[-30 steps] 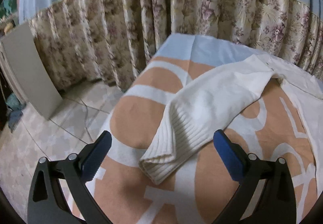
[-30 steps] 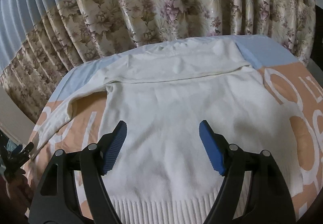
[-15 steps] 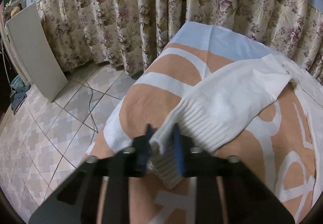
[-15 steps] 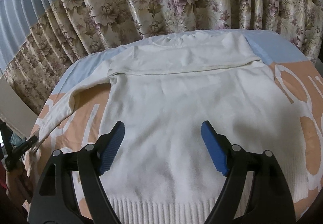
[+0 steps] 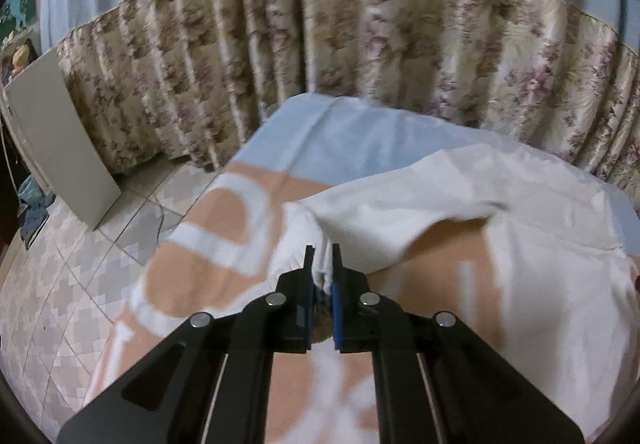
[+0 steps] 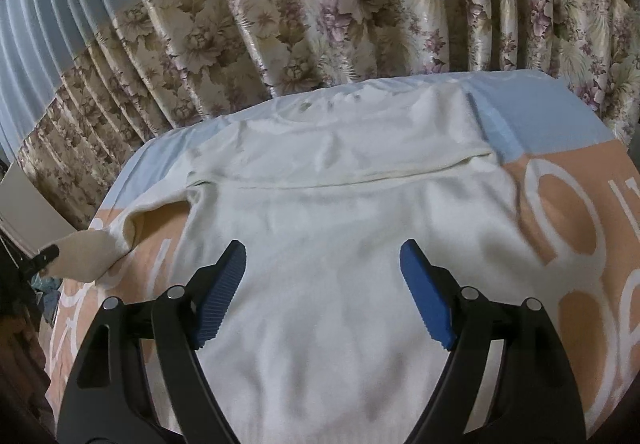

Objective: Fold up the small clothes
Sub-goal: 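Fold the held sleeve across the sweater body with the left gripper, then open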

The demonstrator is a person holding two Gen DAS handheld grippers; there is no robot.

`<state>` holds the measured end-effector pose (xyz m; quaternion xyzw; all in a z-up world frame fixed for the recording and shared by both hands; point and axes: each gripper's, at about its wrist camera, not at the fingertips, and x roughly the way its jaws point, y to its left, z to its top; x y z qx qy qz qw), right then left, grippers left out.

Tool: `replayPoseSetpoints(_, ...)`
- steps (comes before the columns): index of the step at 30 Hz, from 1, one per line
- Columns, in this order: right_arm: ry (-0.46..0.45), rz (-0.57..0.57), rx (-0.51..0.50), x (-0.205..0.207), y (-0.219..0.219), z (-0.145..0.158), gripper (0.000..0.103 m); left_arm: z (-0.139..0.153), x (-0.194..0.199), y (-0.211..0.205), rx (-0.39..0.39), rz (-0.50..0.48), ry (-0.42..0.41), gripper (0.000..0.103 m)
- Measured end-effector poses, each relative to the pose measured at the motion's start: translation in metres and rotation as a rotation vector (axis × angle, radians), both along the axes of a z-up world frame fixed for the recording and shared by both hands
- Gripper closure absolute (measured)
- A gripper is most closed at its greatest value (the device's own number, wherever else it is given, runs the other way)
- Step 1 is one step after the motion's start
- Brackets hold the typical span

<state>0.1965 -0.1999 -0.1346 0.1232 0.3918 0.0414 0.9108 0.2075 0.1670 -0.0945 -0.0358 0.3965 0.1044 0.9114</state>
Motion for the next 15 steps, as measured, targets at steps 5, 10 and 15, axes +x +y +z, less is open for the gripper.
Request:
replayPoseSetpoints(5, 0.015, -0.026, 0.017, 0.014, -0.045, 0.001, 0.023, 0.006, 0.038, -0.070, -0.001, -0.057, 0.003, 0.097)
replayPoseSetpoints(10, 0.010, -0.050, -0.018, 0.030, -0.086, 0.001, 0.023, -0.004, 0.068, -0.141, 0.007, -0.130, 0.014, 0.097)
replayPoseSetpoints(15, 0.011, -0.053, -0.044, 0.046, -0.126, 0.000, 0.023, -0.012, 0.090, -0.196, -0.007, -0.141, 0.034, 0.097)
